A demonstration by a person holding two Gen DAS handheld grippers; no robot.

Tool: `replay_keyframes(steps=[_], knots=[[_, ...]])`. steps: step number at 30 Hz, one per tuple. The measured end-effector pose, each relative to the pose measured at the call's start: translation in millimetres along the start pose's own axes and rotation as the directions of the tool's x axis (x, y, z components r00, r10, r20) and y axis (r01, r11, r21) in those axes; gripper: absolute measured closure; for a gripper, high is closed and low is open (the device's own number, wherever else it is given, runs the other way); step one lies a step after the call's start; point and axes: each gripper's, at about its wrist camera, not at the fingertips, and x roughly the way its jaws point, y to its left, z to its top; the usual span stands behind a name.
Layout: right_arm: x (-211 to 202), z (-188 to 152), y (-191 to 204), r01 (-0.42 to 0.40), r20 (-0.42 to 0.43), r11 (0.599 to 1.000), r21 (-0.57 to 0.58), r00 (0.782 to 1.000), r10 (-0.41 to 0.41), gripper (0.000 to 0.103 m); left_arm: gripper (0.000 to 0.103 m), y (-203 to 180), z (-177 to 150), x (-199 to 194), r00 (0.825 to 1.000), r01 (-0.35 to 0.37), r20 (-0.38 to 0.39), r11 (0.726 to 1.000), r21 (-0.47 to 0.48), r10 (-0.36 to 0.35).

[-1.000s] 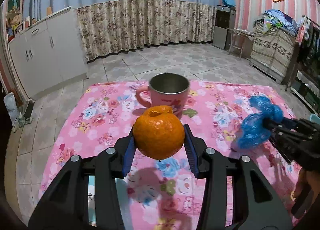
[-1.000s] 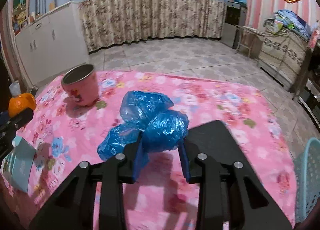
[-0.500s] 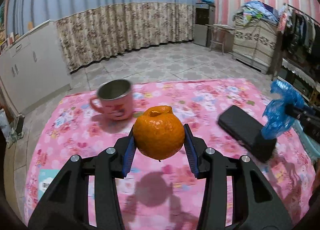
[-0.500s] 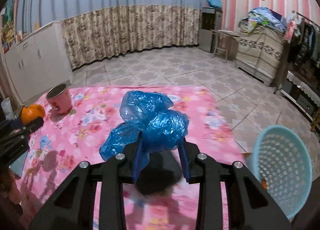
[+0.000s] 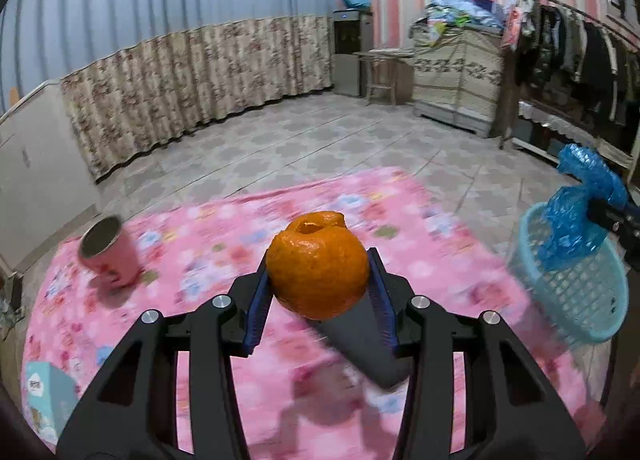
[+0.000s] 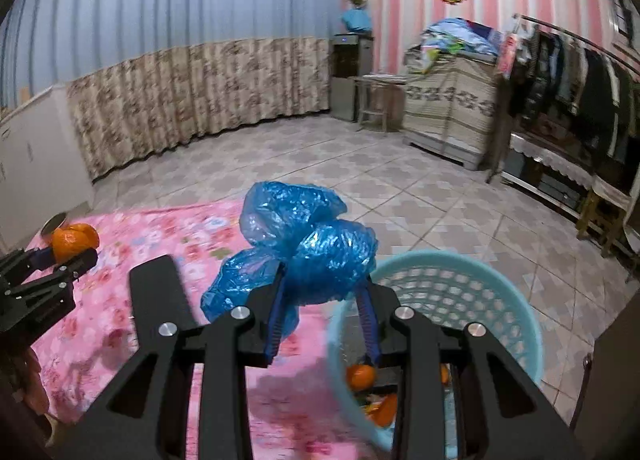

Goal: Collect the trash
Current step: 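Carry the mandarin in the left tool and the blue bag in the right tool over the basket, then open the left tool to drop the mandarin while the right tool drops the blue bag into the basket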

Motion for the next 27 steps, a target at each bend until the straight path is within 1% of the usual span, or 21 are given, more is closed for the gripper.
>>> replay_keyframes(steps=[3,7,12,17,19,23,24,25,26,27], knots=[[-1.3,0.1,-22.2,0.028,0.009,0.999,0.027,1.0,-0.028,0.07,0.059,-30.5,7.8,-1.1,0.999,0.034,0.012,0.999,0.016,-0.034],[-10.1,1.4,-68.3,0.072,0.044,0.991,0.11,0.996,-0.077,0.07,0.059,-73.9,19.3,-6.6,0.996,0.086,0.035,0.995,0.042,-0.088],[-12.6,-4.6,-119.4,0.135,0.044,0.972,0.191,0.988,-0.146,0.07,0.059,-126.9,23.0,-6.4,0.988,0.138,0.056,0.987,0.082,-0.143],[-14.0,-13.8,-157.8,0.154,0.035,0.946,0.284,0.985,-0.17,0.07,0.059,-177.6,16.9,7.8,0.981,0.184,0.037,0.972,0.143,-0.191],[-11.8,-18.4,-166.7,0.166,0.021,0.941,0.294,0.983,-0.18,0.07,0.059,-200.2,12.5,15.5,0.977,0.204,0.018,0.965,0.167,-0.21],[-7.1,-23.2,-179.4,0.182,0.003,0.937,0.298,0.981,-0.192,0.07,0.058,-225.7,12.2,27.1,0.97,0.241,-0.004,0.953,0.184,-0.245],[-6.8,-23.6,-182.1,0.184,0.001,0.936,0.301,0.981,-0.194,0.07,0.056,-231.2,14.1,30.5,0.966,0.258,-0.014,0.949,0.18,-0.26],[-6.1,-25.2,-185.5,0.187,-0.002,0.934,0.305,0.981,-0.196,0.07,0.043,-234.0,16.0,32.8,0.96,0.28,-0.024,0.945,0.168,-0.28],[-5.9,-27.3,-188.9,0.188,-0.006,0.932,0.309,0.981,-0.196,0.07,0.024,-235.6,17.8,33.7,0.957,0.289,-0.029,0.944,0.159,-0.288],[-4.1,-28.9,-192.2,0.189,-0.012,0.93,0.314,0.981,-0.195,0.07,0.017,-235.2,20.6,32.8,0.961,0.275,-0.018,0.95,0.148,-0.276]])
